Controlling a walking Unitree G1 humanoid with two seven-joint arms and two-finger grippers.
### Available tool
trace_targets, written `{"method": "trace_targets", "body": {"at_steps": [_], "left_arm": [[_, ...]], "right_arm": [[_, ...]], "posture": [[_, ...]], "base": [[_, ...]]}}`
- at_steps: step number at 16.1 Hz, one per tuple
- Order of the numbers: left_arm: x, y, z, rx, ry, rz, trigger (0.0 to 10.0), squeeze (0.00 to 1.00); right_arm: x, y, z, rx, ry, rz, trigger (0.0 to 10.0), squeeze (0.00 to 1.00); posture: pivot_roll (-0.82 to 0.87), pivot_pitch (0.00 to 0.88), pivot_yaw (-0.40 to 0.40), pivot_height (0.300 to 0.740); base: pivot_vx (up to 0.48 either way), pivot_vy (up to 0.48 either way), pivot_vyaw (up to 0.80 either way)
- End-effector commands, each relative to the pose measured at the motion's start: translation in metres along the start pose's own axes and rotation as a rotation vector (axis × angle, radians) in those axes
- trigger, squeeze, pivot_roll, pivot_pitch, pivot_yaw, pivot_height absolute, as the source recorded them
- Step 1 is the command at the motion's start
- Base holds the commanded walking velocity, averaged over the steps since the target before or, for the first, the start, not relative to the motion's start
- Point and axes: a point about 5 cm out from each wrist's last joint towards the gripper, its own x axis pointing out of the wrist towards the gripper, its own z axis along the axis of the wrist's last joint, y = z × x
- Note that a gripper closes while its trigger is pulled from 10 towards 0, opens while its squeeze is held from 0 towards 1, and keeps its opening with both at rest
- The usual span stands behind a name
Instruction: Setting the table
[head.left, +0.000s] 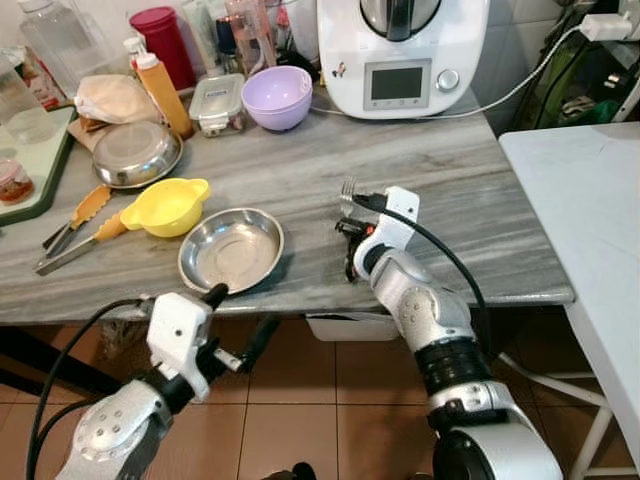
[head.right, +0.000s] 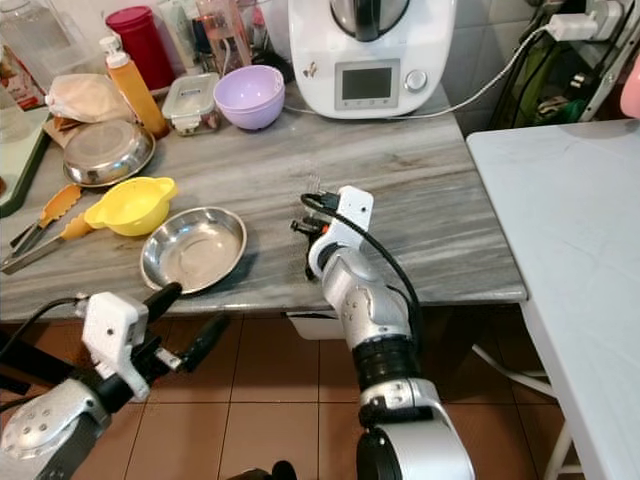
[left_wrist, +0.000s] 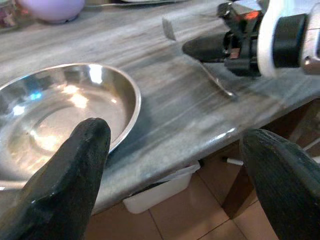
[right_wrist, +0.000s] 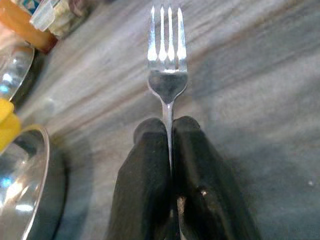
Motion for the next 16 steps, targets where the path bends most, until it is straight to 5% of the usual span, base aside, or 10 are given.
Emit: {"method": "trace_targets", "body": {"at_steps": [1,10,15,16], "left_arm": [[-0.001,0.0,-0.002,0.006,0.011,-0.001,10.0,0.0],[0.002,-0.008,-0.004,-0.002,0.013,-0.01,10.0,0.0],[0.001,-0.008,-0.01,-0.012,0.024,-0.001,10.0,0.0],[0.0,-0.007,-0.012,-0.012,0.027,0.0,10.0,0.0]], "right_arm": [[0.006,0.066,-0.011,0.071,0.034,0.153,10.0,0.0],[0.013,0.095,-0.033,0.042,0.116,0.2,10.0,0.0],[0.014,0.091,-0.048,0.008,0.16,0.188,10.0,0.0],[0.014,0.087,-0.049,-0.006,0.157,0.182,10.0,0.35]], "posture": [[-0.08,0.191,0.132,0.74],[-0.07,0.193,0.124,0.74],[-0.07,0.196,0.118,0.74],[-0.07,0.196,0.118,0.74]], "base": [[0.0,0.0,0.0],[0.0,0.0,0.0],[0.0,0.0,0.0],[0.0,0.0,0.0]]}}
